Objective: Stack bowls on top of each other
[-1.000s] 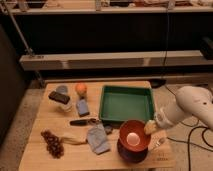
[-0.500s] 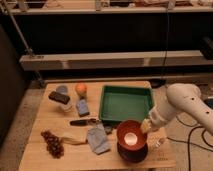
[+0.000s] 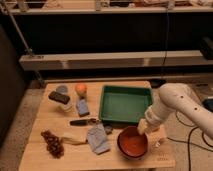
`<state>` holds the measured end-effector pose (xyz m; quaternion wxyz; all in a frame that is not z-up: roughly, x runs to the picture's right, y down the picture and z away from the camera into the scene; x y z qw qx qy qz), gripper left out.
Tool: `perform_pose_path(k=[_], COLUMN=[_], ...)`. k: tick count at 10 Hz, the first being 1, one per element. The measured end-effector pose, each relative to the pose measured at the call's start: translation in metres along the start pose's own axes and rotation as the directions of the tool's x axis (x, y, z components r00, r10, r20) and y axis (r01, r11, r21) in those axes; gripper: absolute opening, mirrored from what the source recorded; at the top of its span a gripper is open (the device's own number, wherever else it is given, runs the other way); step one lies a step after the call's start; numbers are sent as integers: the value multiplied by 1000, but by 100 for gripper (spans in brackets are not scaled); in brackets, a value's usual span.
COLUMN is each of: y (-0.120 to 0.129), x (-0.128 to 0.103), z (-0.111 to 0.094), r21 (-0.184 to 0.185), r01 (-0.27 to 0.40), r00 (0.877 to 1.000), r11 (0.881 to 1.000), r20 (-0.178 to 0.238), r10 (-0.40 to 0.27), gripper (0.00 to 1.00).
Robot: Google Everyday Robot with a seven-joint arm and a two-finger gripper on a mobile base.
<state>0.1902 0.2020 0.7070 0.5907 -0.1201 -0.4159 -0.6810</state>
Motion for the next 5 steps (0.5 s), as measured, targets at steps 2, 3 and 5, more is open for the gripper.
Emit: perform_pose_path(k=[2, 3, 5], y=[0, 1, 0], x=[0, 0, 1], z=[0, 0, 0], r21=[0, 0, 0], r01=[-1, -2, 1], r00=[1000, 1000, 1000], r11=[1000, 1000, 1000], r20=[-1, -3, -2], r10=[1, 2, -1], gripper=[80, 80, 80])
